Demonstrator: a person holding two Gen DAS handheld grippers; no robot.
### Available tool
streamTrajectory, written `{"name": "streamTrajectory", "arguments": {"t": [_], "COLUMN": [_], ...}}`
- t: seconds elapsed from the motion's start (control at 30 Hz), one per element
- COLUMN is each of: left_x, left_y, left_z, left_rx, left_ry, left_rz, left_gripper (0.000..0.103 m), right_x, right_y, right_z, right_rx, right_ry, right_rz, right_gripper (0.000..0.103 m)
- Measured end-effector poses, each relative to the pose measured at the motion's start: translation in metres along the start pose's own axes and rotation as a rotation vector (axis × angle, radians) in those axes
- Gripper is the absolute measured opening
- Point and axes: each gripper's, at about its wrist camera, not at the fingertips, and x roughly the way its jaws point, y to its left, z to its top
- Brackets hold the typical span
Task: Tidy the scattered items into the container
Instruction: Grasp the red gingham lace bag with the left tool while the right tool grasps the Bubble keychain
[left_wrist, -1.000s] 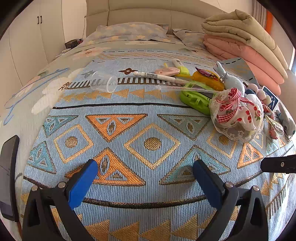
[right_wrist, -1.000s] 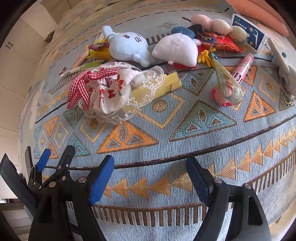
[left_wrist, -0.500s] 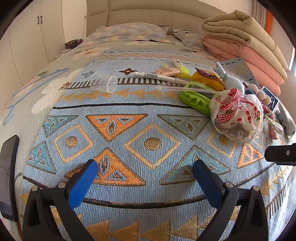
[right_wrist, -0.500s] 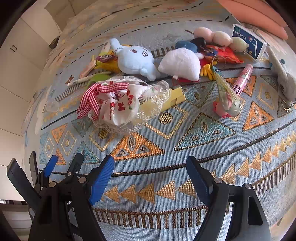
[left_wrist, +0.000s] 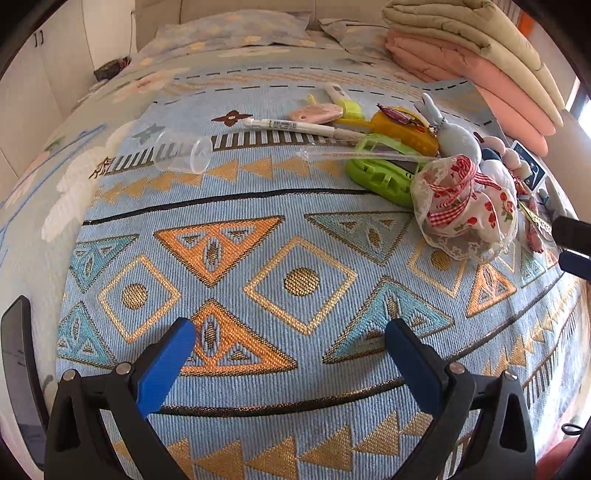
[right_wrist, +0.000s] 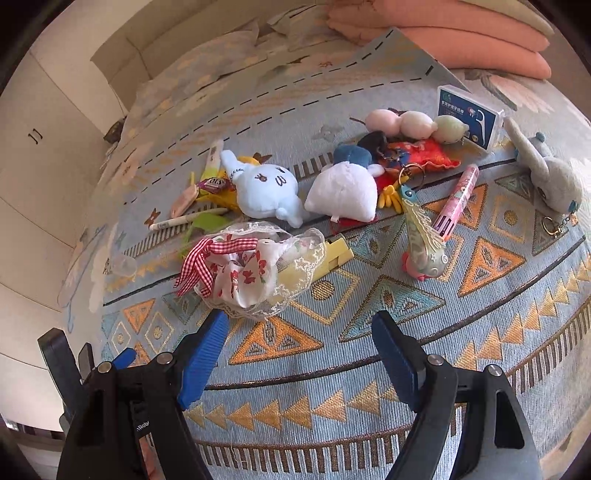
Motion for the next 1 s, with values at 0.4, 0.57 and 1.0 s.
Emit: {"name": "streamTrajectory", "arguments": {"t": [0.4, 0.57, 1.0], "left_x": [-0.016, 0.003, 0.026], "left_y": [-0.132, -0.134, -0.125], "left_z": [0.089, 0.067, 0.059], "left_rx": [0.138, 0.17, 0.113], "left_ry": [-0.041, -0.066, -0.057], "left_rz": [-0.056, -0.027, -0.101], "left_gripper": [0.101, 0.095, 0.063], "right_x": [-0.038, -0.024, 0.014], "right_y": [-0.065, -0.079, -0.098], "right_z": [0.016, 0.026, 0.036], "right_rx": [0.157, 0.122, 0.187], "right_ry": [-0.097, -0.066, 0.002], "right_rz": [-0.125, -0.169, -0.108], "right_gripper": [0.08, 0.08, 0.05]}}
